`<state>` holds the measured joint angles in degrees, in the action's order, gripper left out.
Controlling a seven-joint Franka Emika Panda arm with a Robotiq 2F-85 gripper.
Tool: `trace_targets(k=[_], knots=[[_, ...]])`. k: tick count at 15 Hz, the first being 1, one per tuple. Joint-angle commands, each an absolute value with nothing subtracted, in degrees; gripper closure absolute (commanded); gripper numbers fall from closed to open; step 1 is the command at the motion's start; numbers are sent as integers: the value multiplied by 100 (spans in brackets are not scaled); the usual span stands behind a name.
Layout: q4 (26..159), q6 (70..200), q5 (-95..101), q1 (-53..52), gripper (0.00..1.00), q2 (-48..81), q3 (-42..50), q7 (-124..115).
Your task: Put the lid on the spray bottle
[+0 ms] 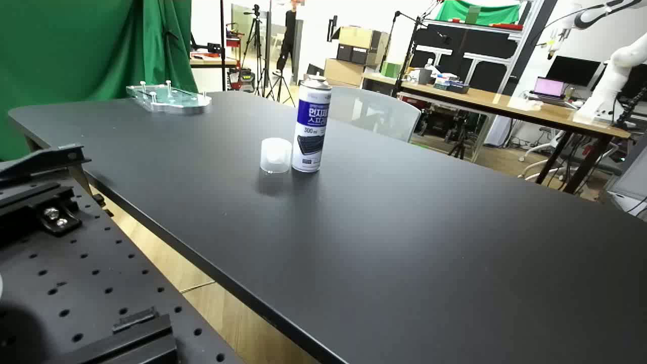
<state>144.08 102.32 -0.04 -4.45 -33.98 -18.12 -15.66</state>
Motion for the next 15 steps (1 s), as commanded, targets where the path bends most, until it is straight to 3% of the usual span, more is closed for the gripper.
trace_targets(k=[1,15], knots=[[14400,10234,71,-602,0,-3365,-1678,-1640],[14514,10557,72,-542,0,-3297,-1653,-1750]])
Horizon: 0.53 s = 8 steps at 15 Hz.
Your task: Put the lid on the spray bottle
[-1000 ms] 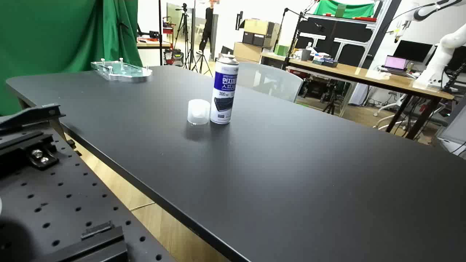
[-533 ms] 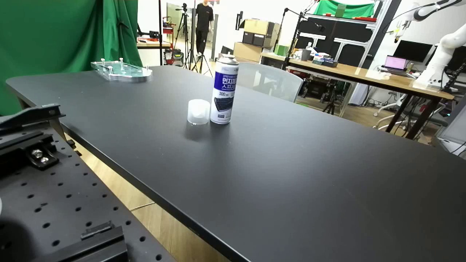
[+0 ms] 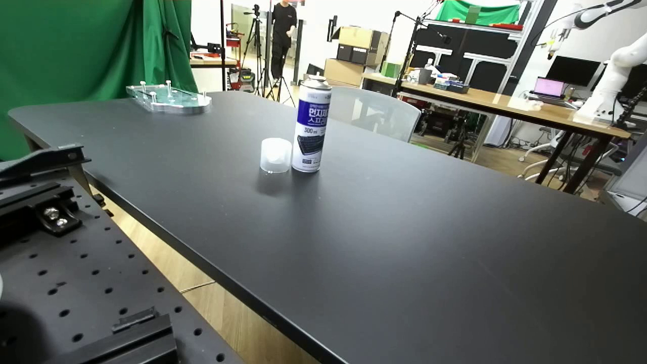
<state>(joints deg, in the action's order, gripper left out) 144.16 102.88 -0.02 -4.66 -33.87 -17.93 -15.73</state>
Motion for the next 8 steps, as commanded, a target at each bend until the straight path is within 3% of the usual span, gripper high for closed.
trace_targets(k=[1,8], knots=[[14599,10780,42,-511,0,-3223,-1605,-1763],[15306,12847,68,-182,0,-2448,-1423,-2303]])
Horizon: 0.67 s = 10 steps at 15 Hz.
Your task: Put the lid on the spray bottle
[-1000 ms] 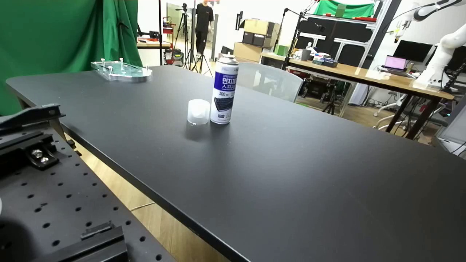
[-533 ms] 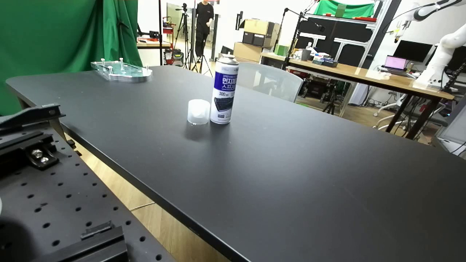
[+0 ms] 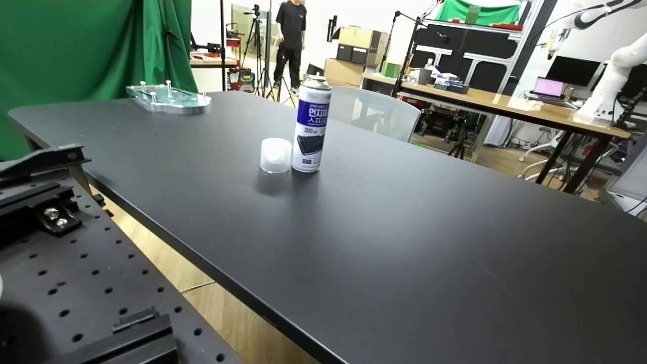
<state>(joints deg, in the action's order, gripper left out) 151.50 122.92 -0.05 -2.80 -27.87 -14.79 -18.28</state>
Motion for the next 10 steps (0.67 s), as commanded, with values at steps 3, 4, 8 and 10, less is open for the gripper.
trace_targets(k=[3,4,8,10], knots=[[15440,13470,68,-21,0,-1992,-1386,-2640],[15462,13651,49,19,0,-1842,-1375,-2766],[15476,13742,18,-60,0,-1685,-1255,-2682],[15473,13773,16,-59,0,-1616,-1247,-2735]])
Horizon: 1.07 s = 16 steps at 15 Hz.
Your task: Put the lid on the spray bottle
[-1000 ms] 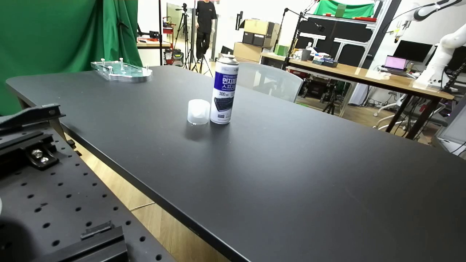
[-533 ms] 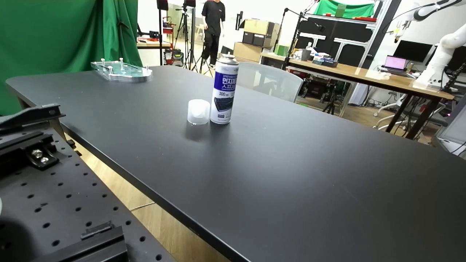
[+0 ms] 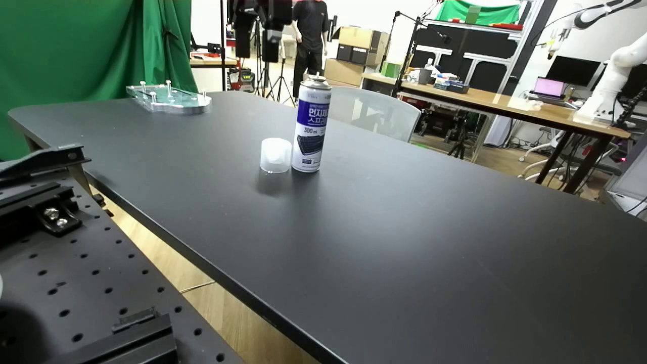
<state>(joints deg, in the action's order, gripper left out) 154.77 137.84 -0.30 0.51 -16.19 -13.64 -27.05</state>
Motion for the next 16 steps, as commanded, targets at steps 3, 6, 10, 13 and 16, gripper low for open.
trace_targets(k=[3,6,10,13,16], knots=[[15425,13913,34,59,0,-1511,-1389,-3638],[15446,14402,34,98,0,-1270,-1424,-4499],[15437,15234,283,156,0,-771,-1416,-5757],[15385,15688,619,175,0,-339,-1306,-6642],[15308,15875,754,63,0,104,-1065,-7047]])
